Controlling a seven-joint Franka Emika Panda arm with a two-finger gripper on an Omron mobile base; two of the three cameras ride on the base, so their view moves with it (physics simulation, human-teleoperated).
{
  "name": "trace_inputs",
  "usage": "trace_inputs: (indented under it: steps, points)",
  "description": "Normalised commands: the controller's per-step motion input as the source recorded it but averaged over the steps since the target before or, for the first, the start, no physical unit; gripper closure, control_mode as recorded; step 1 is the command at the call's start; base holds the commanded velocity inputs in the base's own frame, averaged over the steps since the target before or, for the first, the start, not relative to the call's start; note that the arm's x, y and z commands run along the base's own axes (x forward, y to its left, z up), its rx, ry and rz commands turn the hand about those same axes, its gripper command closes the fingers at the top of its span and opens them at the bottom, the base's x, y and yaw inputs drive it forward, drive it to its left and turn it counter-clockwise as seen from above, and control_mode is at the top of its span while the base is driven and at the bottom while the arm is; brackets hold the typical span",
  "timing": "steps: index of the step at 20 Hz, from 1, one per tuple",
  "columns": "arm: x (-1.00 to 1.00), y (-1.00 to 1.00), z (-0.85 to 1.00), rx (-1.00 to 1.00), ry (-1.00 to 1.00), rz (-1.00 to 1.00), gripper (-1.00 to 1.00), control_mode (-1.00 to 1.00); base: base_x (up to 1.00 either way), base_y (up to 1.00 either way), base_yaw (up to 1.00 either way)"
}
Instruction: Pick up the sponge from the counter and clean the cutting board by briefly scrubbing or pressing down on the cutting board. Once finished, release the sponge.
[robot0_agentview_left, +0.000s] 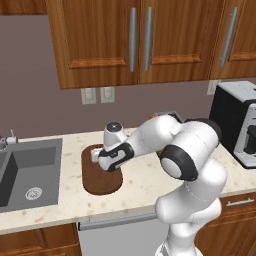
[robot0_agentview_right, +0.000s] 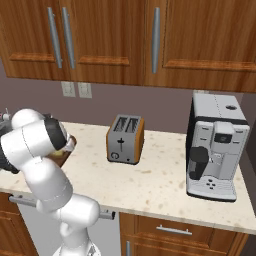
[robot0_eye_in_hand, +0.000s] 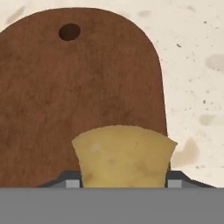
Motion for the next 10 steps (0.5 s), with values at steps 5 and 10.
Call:
trace_inputs:
  steps: [5,10]
  points:
    - [0.26,0.1,0.0,0.0,0.0,0.0,1.0,-1.0,0.0,0.0,0.0]
    - [0.11,0.29,0.0,0.0,0.0,0.0,1.0,-1.0,0.0,0.0,0.0]
